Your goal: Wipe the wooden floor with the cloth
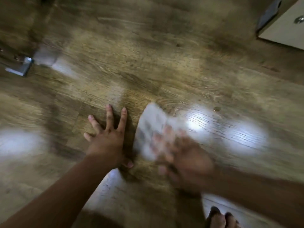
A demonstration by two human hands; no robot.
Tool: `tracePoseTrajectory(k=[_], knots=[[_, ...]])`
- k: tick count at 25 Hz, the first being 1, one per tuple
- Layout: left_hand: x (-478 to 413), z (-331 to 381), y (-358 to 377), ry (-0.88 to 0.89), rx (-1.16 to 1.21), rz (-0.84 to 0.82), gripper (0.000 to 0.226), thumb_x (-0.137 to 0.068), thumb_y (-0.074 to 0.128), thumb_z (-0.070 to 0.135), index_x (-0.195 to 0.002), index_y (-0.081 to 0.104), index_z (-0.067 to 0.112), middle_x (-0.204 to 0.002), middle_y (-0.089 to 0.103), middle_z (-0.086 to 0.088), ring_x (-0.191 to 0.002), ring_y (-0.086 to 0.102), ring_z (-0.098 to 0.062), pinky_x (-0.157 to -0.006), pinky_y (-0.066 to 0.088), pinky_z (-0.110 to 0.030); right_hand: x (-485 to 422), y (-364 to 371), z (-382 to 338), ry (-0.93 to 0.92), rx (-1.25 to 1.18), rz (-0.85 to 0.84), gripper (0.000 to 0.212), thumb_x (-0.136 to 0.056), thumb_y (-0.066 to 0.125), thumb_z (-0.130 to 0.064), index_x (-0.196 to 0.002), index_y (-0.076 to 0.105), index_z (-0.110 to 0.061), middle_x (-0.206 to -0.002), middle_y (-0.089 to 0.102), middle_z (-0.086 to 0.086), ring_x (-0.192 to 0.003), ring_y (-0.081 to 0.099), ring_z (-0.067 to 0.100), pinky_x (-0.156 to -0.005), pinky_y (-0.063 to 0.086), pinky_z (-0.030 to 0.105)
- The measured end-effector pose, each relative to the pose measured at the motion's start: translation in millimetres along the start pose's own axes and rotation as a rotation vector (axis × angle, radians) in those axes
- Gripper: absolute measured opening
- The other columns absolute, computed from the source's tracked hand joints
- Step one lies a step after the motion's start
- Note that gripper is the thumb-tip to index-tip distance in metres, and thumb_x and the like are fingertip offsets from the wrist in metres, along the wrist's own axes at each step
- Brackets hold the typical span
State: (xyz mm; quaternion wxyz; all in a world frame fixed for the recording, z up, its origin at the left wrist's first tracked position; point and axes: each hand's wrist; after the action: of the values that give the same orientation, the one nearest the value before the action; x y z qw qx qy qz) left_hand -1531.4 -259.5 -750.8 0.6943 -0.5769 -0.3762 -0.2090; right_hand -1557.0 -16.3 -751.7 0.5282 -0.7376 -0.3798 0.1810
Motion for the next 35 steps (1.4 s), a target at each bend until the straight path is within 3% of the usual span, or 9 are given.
tracePoseTrajectory(k=[2, 4, 7, 11, 15, 18, 22, 26, 35], knots=[[0, -2, 2, 0.02, -0.009, 0.017, 0.156, -0.059, 0.09, 0.05, -0.142, -0.041, 0.041, -0.145, -0.055, -0.003, -0.14, -0.025, -0.061, -0.109, 0.021, -0.078, 48, 12, -28, -0.095, 0.037, 0.008, 0.054, -0.093, 0.034, -0.045, -0.118, 0.072, -0.015, -0.15, 0.037, 0.023, -0.136, 0.027, 0.049, -0.109, 0.042, 0.049], [-2, -3, 0, 0.031, -0.026, 0.023, 0.157, -0.058, 0.09, 0.052, -0.142, -0.042, 0.04, -0.146, -0.055, -0.004, -0.141, -0.024, -0.06, -0.109, 0.022, -0.076, 44, 10, -1, -0.024, 0.093, -0.035, 0.058, -0.096, 0.03, -0.047, -0.13, 0.063, -0.015, -0.144, 0.049, 0.021, -0.134, 0.031, 0.042, -0.118, 0.031, 0.047], [3, 1, -4, 0.029, -0.032, 0.022, 0.162, -0.052, 0.092, 0.054, -0.144, -0.04, 0.039, -0.148, -0.053, -0.004, -0.142, -0.022, -0.059, -0.108, 0.024, -0.076, -33, -27, 123, 0.383, 0.201, -0.021, 0.078, -0.091, 0.012, -0.065, -0.157, 0.015, -0.024, -0.165, 0.012, 0.01, -0.15, 0.011, 0.039, -0.118, 0.021, 0.058], [7, 2, -8, 0.04, -0.02, 0.021, 0.161, -0.051, 0.095, 0.051, -0.146, -0.035, 0.042, -0.152, -0.049, -0.001, -0.142, -0.023, -0.058, -0.106, 0.021, -0.079, -84, -85, 230, 0.797, 0.138, -0.092, 0.09, -0.083, -0.009, -0.075, -0.155, 0.014, -0.027, -0.165, 0.009, 0.01, -0.151, 0.007, 0.039, -0.116, 0.018, 0.062], [7, 2, -5, 0.069, -0.07, 0.044, 0.159, -0.05, 0.096, 0.049, -0.149, -0.029, 0.043, -0.156, -0.043, -0.001, -0.142, -0.02, -0.06, -0.101, 0.022, -0.082, 2, -20, 115, 0.759, 0.088, -0.073, 0.071, -0.098, 0.02, -0.065, -0.158, 0.007, -0.029, -0.166, -0.002, 0.007, -0.151, -0.007, 0.037, -0.122, 0.004, 0.052], [10, 2, -6, 0.072, -0.074, 0.043, 0.16, -0.049, 0.096, 0.047, -0.15, -0.027, 0.042, -0.157, -0.041, 0.0, -0.142, -0.021, -0.059, -0.101, 0.02, -0.083, 126, 35, -34, 0.494, 0.086, -0.155, 0.079, -0.095, 0.031, -0.066, -0.156, 0.024, -0.017, -0.164, 0.011, 0.018, -0.149, 0.003, 0.046, -0.116, 0.021, 0.062], [12, 0, -5, 0.073, -0.087, 0.051, 0.159, -0.048, 0.096, 0.052, -0.149, -0.026, 0.045, -0.159, -0.039, 0.003, -0.144, -0.021, -0.056, -0.105, 0.018, -0.081, 200, 60, -116, 0.514, 0.012, -0.379, 0.083, -0.089, 0.031, -0.073, -0.15, 0.037, -0.017, -0.161, 0.025, 0.013, -0.146, 0.019, 0.047, -0.101, 0.038, 0.067], [13, -1, -8, 0.056, -0.123, 0.031, 0.16, -0.047, 0.092, 0.06, -0.15, -0.029, 0.042, -0.158, -0.04, -0.004, -0.145, -0.019, -0.055, -0.114, 0.014, -0.074, 136, 27, -22, 0.773, 0.071, -0.308, 0.091, -0.086, 0.003, -0.075, -0.157, -0.008, -0.018, -0.161, -0.02, 0.014, -0.144, -0.022, 0.048, -0.119, -0.004, 0.059], [4, 3, -2, 0.011, -0.065, 0.066, 0.16, -0.047, 0.096, 0.051, -0.15, -0.026, 0.044, -0.158, -0.04, 0.001, -0.144, -0.016, -0.058, -0.103, 0.024, -0.08, -8, -83, 233, 0.96, 0.099, -0.208, 0.092, -0.085, 0.016, -0.079, -0.157, -0.003, -0.025, -0.165, -0.01, 0.006, -0.152, -0.008, 0.031, -0.121, -0.004, 0.054]])
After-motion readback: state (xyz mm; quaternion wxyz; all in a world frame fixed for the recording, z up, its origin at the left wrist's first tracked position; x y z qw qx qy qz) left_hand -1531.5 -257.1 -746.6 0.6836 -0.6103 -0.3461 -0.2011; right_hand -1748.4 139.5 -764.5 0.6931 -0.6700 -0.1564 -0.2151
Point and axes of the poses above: each hand's wrist, its own x-axis away from the middle knuckle, its own y-axis out of the palm, z = x × y
